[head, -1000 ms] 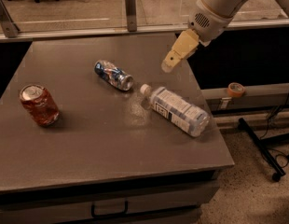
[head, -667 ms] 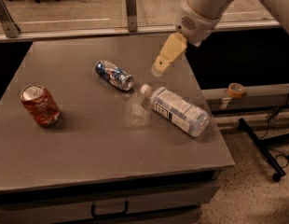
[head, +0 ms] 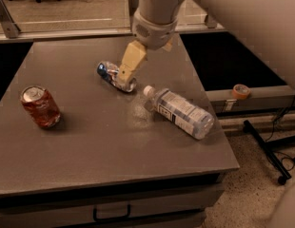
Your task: Place redbull can upright
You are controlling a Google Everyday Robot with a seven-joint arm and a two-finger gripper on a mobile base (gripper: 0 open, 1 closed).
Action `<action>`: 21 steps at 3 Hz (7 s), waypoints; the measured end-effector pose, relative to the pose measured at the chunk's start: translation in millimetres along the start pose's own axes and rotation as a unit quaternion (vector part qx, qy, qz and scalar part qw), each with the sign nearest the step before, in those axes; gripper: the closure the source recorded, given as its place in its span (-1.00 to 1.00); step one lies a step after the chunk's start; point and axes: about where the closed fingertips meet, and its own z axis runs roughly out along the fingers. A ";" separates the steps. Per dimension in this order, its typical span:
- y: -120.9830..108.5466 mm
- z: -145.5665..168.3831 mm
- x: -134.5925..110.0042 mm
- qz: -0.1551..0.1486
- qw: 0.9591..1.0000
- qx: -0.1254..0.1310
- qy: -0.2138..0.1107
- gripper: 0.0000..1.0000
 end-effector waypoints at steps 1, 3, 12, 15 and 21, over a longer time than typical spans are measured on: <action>23.3 14.6 -40.4 -0.007 1.000 -0.002 0.003 -1.00; 45.1 57.8 -93.0 -0.032 0.999 -0.008 -0.013 -1.00; 51.2 28.8 -164.0 -0.183 0.961 -0.123 -0.168 1.00; 58.6 37.9 -149.1 -0.187 0.950 -0.162 -0.192 1.00; 22.5 43.7 -177.7 -0.193 0.817 -0.160 -0.520 1.00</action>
Offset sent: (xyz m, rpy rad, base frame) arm 0.0265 0.1322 -0.0344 0.0339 -0.0320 0.0977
